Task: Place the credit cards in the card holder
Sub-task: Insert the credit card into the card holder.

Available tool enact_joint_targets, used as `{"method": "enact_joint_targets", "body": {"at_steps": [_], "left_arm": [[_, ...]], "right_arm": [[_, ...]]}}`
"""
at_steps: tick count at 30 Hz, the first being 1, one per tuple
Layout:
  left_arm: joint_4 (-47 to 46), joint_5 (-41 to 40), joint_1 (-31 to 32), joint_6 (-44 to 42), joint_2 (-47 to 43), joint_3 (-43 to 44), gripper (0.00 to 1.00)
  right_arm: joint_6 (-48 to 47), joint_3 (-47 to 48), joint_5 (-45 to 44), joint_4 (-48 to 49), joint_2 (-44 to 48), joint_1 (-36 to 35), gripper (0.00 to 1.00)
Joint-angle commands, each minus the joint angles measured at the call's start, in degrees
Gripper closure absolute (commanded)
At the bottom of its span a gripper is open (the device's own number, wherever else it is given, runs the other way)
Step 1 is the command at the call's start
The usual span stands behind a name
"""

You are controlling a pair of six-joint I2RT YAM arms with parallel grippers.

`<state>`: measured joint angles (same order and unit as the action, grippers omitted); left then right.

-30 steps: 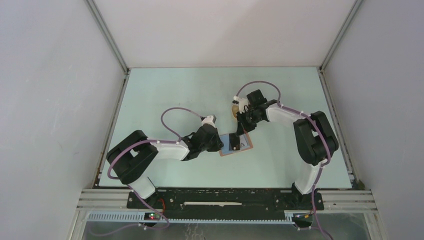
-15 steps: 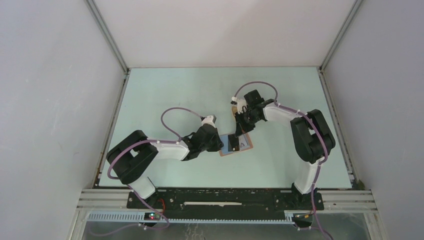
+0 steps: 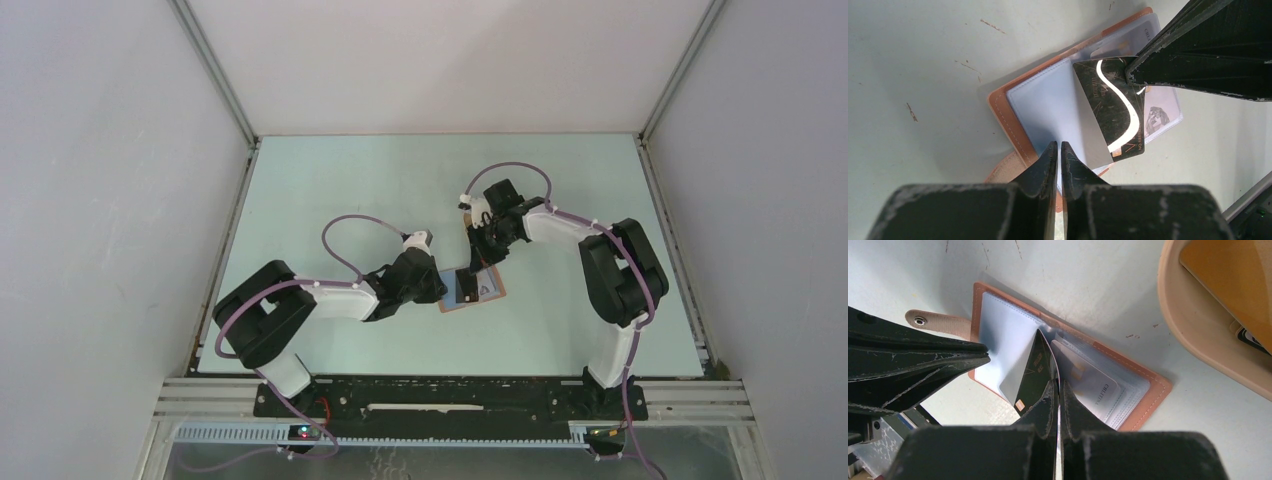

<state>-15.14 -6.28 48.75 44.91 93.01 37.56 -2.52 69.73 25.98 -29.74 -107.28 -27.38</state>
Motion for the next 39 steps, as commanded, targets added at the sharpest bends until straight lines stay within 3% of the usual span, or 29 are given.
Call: {"method": "enact_joint_targets", "body": {"at_steps": [1,25,39], "left_arm": [[1.92,-0.92,0.24,-2.0,1.22,1.99,0.9],[2.15,-0.65,0.2,-2.19,1.51,2.43,0.89],[1.04,-0.8,0.25,-2.19,0.94,1.56,0.87]], "right_arm": [[-1.02,0.62,-4.12,-3.25,-1.47,-0.6,1.0],[-3.39,5.22,0.72,-6.04,-5.33,-1.76,0.97],[-4.24,9.87,8.79,-8.49,-9.76,-2.67,0.89]]}}
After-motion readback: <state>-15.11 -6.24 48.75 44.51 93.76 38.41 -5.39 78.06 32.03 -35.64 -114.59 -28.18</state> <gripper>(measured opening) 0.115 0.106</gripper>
